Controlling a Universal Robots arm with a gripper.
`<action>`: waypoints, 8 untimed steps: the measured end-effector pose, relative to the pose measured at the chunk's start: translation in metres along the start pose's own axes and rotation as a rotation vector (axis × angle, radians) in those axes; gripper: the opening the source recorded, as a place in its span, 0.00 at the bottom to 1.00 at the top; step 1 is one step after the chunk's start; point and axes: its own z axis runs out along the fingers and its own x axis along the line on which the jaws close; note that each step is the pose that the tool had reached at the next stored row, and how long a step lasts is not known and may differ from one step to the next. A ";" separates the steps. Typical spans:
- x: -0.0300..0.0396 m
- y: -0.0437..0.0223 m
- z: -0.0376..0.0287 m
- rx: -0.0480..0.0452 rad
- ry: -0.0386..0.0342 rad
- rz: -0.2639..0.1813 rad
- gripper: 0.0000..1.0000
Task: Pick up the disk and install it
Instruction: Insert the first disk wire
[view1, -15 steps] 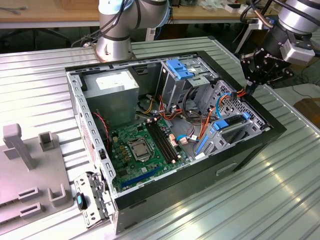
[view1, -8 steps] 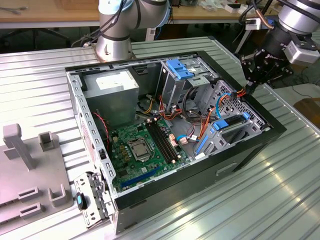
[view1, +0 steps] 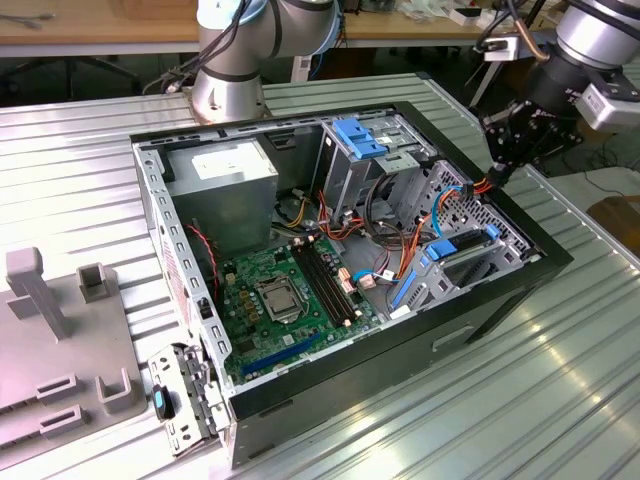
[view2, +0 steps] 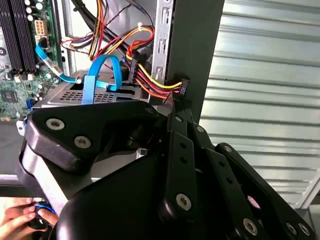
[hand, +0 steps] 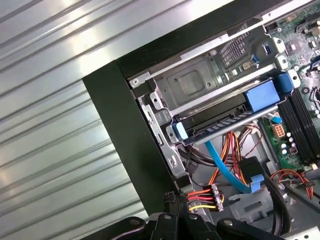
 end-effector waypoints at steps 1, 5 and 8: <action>-0.0001 -0.0002 0.0002 0.0012 -0.0014 -0.021 0.11; -0.0009 -0.0027 0.0003 0.0010 0.0001 -0.075 0.18; -0.0007 -0.0032 0.0005 0.0034 0.0011 -0.114 0.19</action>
